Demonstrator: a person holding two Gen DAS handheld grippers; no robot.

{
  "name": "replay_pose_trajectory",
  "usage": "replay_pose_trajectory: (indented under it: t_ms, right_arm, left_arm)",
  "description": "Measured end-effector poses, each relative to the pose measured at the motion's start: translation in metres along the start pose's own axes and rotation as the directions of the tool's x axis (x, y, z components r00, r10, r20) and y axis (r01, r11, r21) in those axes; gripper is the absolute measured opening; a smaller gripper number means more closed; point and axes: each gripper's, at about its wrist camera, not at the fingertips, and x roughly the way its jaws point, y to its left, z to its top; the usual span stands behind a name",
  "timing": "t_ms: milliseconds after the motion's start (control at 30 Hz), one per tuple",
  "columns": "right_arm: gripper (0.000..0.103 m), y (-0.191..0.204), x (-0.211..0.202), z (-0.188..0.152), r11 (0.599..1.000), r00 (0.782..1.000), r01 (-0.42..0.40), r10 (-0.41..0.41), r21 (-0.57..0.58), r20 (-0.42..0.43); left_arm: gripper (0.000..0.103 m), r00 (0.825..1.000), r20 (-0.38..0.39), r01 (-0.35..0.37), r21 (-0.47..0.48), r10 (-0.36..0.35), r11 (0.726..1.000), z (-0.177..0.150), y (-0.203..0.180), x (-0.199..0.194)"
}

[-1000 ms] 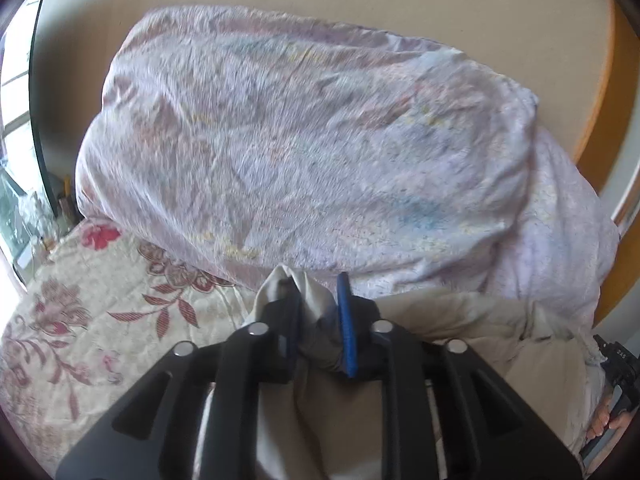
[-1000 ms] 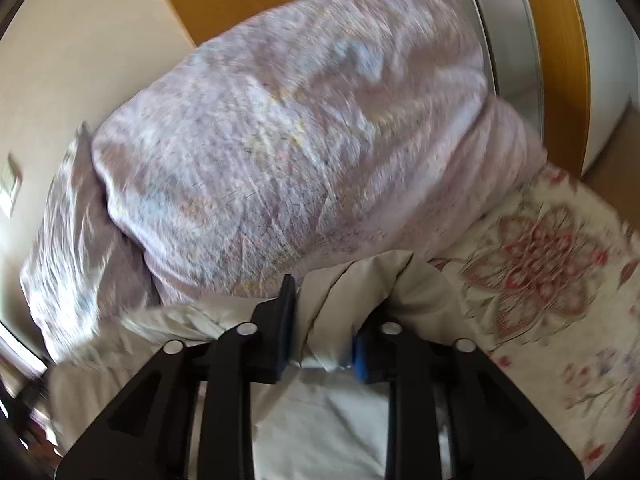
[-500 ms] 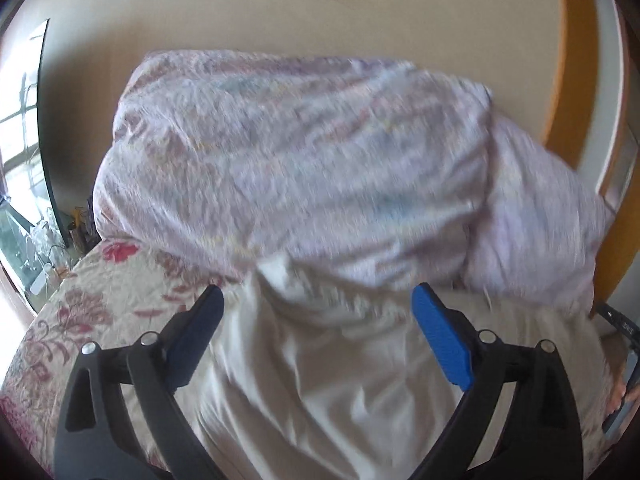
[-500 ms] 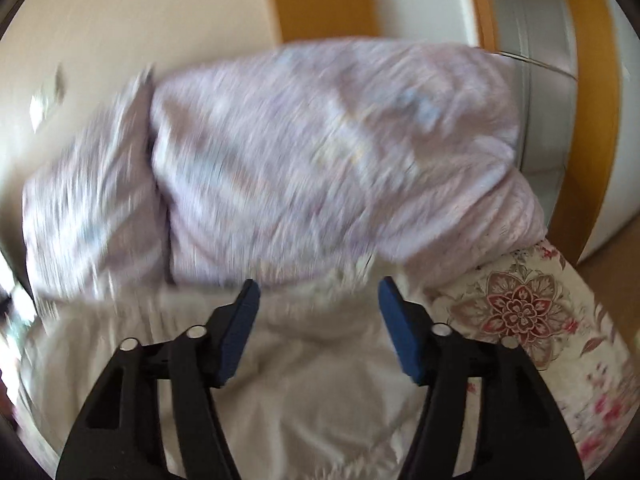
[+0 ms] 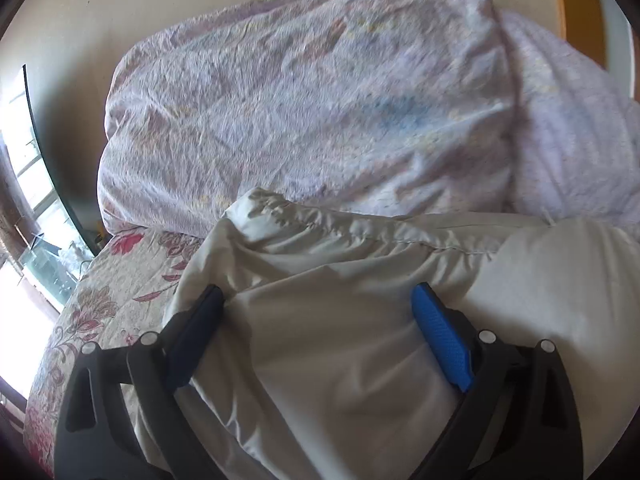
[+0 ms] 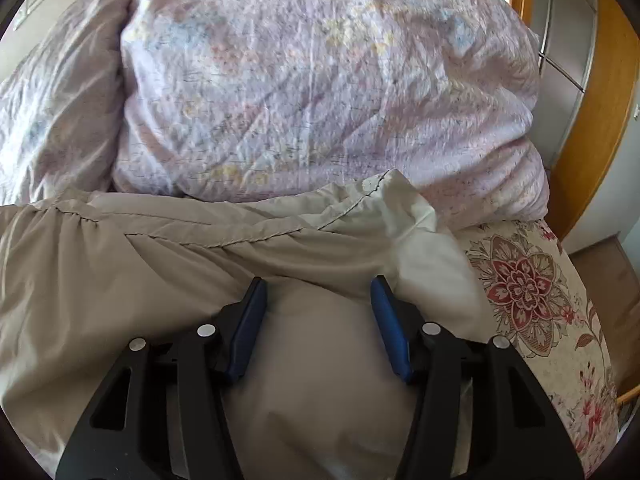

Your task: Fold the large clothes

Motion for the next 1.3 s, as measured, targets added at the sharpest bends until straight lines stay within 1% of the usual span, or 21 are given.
replay_pose_trajectory:
  t_ms: [100,233,400,667,800,1100,1300]
  right_arm:
    - [0.056,0.003,0.01,-0.001,1.0,1.0,0.021,-0.021,0.005,-0.009]
    - [0.056,0.003,0.021,-0.002,0.999,0.999,0.026,-0.026,0.026,-0.023]
    - [0.057,0.003,0.034,-0.002,0.999,0.999,0.034,-0.033,0.033,-0.038]
    - [0.059,0.008,0.042,-0.001,0.998,0.998,0.051,-0.05,0.03,-0.031]
    - [0.059,0.008,0.045,0.0,0.999,0.998,0.041,-0.039,0.034,-0.045]
    - [0.06,0.006,0.049,0.0,0.999,0.997,0.027,-0.023,0.047,-0.067]
    - [0.06,0.006,0.051,0.001,0.999,0.997,0.02,-0.016,0.05,-0.075]
  left_arm:
    - [0.096,0.999,-0.016,-0.03,-0.009,0.03,1.0,0.0,-0.001,0.013]
    - [0.098,0.998,-0.033,-0.047,-0.021,0.046,0.999,-0.001,-0.003,0.028]
    - [0.101,0.998,-0.056,-0.034,-0.055,0.031,0.998,-0.001,0.0,0.044]
    - [0.101,0.998,-0.063,0.003,-0.088,-0.009,0.996,-0.006,0.001,0.06]
    - [0.101,0.998,-0.062,-0.001,-0.093,-0.005,0.996,-0.009,0.0,0.064]
    - [0.101,0.996,-0.089,-0.021,-0.083,0.013,0.996,-0.008,-0.006,0.07]
    - [0.101,0.994,-0.105,-0.007,-0.088,-0.002,0.996,-0.007,-0.007,0.073]
